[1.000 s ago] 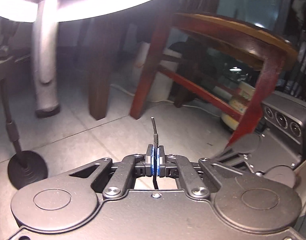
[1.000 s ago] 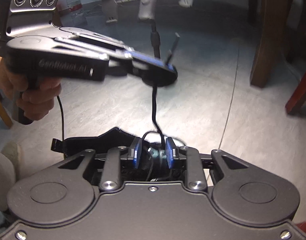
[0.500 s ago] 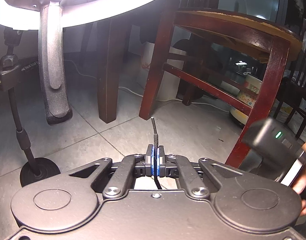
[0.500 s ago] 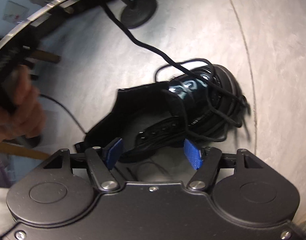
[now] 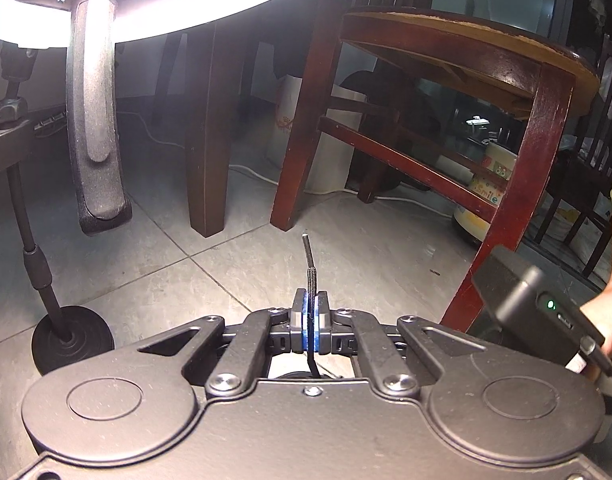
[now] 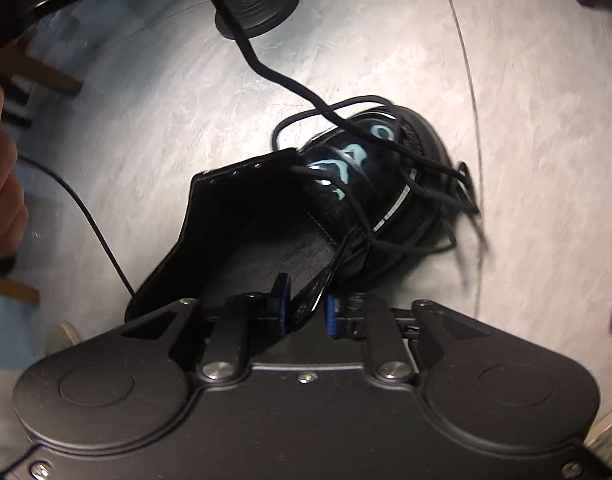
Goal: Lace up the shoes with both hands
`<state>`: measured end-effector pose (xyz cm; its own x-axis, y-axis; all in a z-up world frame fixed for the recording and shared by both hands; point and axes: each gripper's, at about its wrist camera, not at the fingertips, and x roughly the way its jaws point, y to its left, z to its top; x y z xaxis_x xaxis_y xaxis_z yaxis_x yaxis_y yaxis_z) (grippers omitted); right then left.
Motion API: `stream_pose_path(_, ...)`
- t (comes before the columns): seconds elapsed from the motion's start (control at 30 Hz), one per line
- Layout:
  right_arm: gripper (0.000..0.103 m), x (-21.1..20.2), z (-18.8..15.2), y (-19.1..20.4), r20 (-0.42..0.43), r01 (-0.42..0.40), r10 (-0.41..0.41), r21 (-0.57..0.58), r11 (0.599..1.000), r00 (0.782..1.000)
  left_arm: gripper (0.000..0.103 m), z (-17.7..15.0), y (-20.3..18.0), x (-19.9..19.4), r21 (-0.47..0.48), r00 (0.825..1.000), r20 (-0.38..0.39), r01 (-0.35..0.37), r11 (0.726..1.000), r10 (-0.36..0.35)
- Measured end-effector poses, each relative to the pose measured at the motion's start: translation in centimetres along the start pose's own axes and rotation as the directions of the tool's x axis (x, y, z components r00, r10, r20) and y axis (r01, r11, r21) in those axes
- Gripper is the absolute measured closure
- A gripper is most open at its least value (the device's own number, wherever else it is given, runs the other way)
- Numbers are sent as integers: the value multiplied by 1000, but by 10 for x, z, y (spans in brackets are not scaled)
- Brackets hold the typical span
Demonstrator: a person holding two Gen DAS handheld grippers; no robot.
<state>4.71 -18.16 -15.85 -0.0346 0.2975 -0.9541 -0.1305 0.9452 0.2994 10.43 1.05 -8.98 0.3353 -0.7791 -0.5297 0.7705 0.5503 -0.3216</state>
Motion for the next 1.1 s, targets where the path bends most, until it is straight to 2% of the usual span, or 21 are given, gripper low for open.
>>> stream_pose_path(0.17,98,-11,-1,-9,25,65,-62,-106,992,998,101,-2,1,1,-3,1000,-7,8,1000,-8)
stream_pose_path(0.37,99,-21,-5,-20,98,207,-187,-264,942,977,100,-6,4,-1,10,999,-41,8,1000,-7)
stream_pose_path(0.5,99,-21,-1,-26,128,252,-221,-332,909,967,100,-4,12,-10,-3,999,-52,-6,1000,6)
stream_pose_path(0.6,99,-20,0,-26,151,278,-236,-399,874,960,100,3,22,-31,-3,997,-58,-58,998,57)
stream_pose_path(0.73,99,-20,1,-28,155,272,-227,-419,866,961,100,8,34,-71,-43,990,-68,-129,991,126)
stream_pose_path(0.83,99,-21,1,-28,155,269,-224,-416,869,962,100,12,46,-108,-104,977,-75,-208,973,201)
stream_pose_path(0.9,99,-21,3,-30,149,260,-218,-404,877,965,100,16,54,-134,-132,960,-89,-275,952,264)
stream_pose_path(1.03,99,-21,4,-30,145,253,-212,-400,881,966,100,19,60,-174,-132,919,-126,-389,912,374)
stream_pose_path(1.1,99,-21,4,-30,143,252,-211,-404,879,967,100,18,57,-182,-85,906,-140,-414,906,400)
